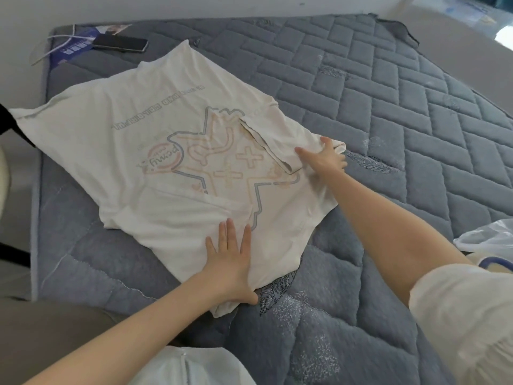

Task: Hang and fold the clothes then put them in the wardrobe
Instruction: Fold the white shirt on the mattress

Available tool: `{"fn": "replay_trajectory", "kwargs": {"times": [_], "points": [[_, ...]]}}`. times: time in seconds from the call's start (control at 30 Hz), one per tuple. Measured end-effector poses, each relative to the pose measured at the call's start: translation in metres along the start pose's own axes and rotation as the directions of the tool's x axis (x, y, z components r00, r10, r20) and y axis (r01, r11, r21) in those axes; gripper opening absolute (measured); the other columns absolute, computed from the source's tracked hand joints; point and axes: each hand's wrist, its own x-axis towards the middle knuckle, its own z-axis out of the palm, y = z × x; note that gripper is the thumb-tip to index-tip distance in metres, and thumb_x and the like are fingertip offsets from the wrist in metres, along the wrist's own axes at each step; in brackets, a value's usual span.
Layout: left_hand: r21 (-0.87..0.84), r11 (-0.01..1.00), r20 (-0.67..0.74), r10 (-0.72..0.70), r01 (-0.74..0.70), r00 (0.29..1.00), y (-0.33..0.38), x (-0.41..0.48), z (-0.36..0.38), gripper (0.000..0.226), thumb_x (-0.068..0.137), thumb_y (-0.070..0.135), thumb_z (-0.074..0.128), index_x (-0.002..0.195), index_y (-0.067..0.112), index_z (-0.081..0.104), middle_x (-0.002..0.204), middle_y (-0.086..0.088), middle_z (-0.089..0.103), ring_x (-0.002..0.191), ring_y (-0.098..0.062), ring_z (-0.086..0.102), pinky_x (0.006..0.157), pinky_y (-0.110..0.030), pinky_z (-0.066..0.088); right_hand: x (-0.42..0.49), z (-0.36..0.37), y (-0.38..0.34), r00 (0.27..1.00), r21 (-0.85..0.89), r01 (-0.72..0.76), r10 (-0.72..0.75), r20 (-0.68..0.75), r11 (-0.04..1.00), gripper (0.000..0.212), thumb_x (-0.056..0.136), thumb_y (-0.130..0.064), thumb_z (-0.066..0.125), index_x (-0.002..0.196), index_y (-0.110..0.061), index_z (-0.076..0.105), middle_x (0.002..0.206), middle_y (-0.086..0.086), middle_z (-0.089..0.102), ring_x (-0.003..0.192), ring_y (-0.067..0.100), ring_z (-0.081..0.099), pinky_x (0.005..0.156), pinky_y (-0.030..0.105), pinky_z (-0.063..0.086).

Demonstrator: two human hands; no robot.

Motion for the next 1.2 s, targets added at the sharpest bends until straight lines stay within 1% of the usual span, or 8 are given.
{"fn": "replay_trajectory", "kwargs": {"times": [0.17,0.43,0.6,0.7,0.77,0.9,1.03,1.2], "points": [[-0.005,0.999,-0.04,-0.048,0.047,0.998,0.007,-0.004,-0.006,0.11,0.082,0.033,0.059,0.142,0.002,-0.027,0.149,-0.029,-0.027,0.139,-0.045,-0.021,0.113,-0.061,0.002,0.001,0.009,-0.006,0.999,0.036,0.005,-0.004,-0.036,0.999,0.095,0.071,-0.046,0.077,0.146,-0.04,0.017,0.14,0.017,0.028,0.124,0.035,0.036,0.102,0.044,0.037],[0.098,0.99,-0.062,-0.099,0.105,0.993,0.011,-0.007,-0.016,0.077,0.093,0.003,0.045,0.145,-0.008,-0.01,0.155,-0.025,-0.013,0.145,-0.037,-0.005,0.116,-0.042,0.019,0.011,0.006,-0.008,0.992,0.33,-0.115,0.125,-0.011,0.937,0.09,0.07,-0.018,0.082,0.138,-0.008,0.023,0.139,0.012,0.04,0.125,0.032,0.045,0.096,0.041,0.041],[0.1,0.991,-0.056,-0.079,0.084,0.995,0.009,-0.009,-0.03,0.067,0.074,-0.009,0.064,0.133,-0.001,0.035,0.137,-0.016,0.037,0.125,-0.029,0.042,0.085,-0.032,0.043,0.006,0.007,-0.004,0.994,0.211,0.055,-0.035,-0.099,0.976,0.057,0.08,-0.013,0.07,0.128,-0.02,0.041,0.124,0.011,0.053,0.113,0.031,0.052,0.077,0.031,0.037],[0.073,0.997,-0.097,-0.011,0.018,0.995,0.001,-0.009,-0.037,0.028,0.082,-0.003,0.059,0.109,0.004,0.055,0.115,-0.015,0.056,0.103,-0.03,0.057,0.071,-0.031,0.038,-0.001,0.003,-0.003,0.981,0.18,0.14,-0.112,-0.158,0.974,0.053,0.085,-0.009,0.06,0.132,-0.026,0.041,0.123,0.011,0.055,0.112,0.031,0.053,0.077,0.032,0.039],[0.026,0.999,-0.142,0.047,-0.043,0.989,-0.005,-0.011,-0.041,0.009,0.091,0.006,0.048,0.096,0.003,0.055,0.106,-0.017,0.058,0.1,-0.033,0.057,0.073,-0.034,0.038,-0.006,-0.003,-0.001,0.972,0.161,0.187,-0.159,-0.176,0.969,0.053,0.087,-0.008,0.056,0.133,-0.028,0.041,0.123,0.01,0.056,0.113,0.03,0.053,0.081,0.034,0.041],[-0.089,0.986,-0.137,0.129,-0.142,0.982,-0.009,-0.018,-0.045,0.033,0.092,0.012,0.043,0.063,0.013,0.028,0.067,-0.003,0.038,0.086,-0.033,0.055,0.063,-0.031,0.03,-0.016,-0.018,0.004,0.959,0.111,0.222,-0.197,-0.203,0.969,0.051,0.089,-0.004,0.05,0.134,-0.028,0.042,0.124,0.01,0.056,0.112,0.031,0.053,0.083,0.034,0.042],[-0.185,0.954,-0.125,0.215,-0.235,0.969,0.004,-0.026,-0.049,0.037,0.089,0.01,0.043,0.059,0.015,0.022,0.058,-0.001,0.032,0.064,-0.02,0.037,0.053,-0.03,0.019,-0.025,-0.034,0.013,0.957,0.101,0.169,-0.139,-0.254,0.98,0.049,0.09,-0.002,0.044,0.132,-0.028,0.044,0.122,0.011,0.057,0.111,0.032,0.054,0.082,0.035,0.042],[-0.248,0.926,-0.056,0.279,-0.284,0.959,0.0,-0.031,-0.069,0.035,0.088,0.007,0.044,0.059,0.014,0.026,0.058,-0.003,0.032,0.061,-0.018,0.033,0.052,-0.029,0.021,-0.033,-0.041,0.021,0.973,0.145,0.112,-0.079,-0.217,0.983,0.049,0.088,-0.004,0.046,0.133,-0.025,0.041,0.123,0.012,0.056,0.112,0.032,0.053,0.083,0.036,0.042]]}}
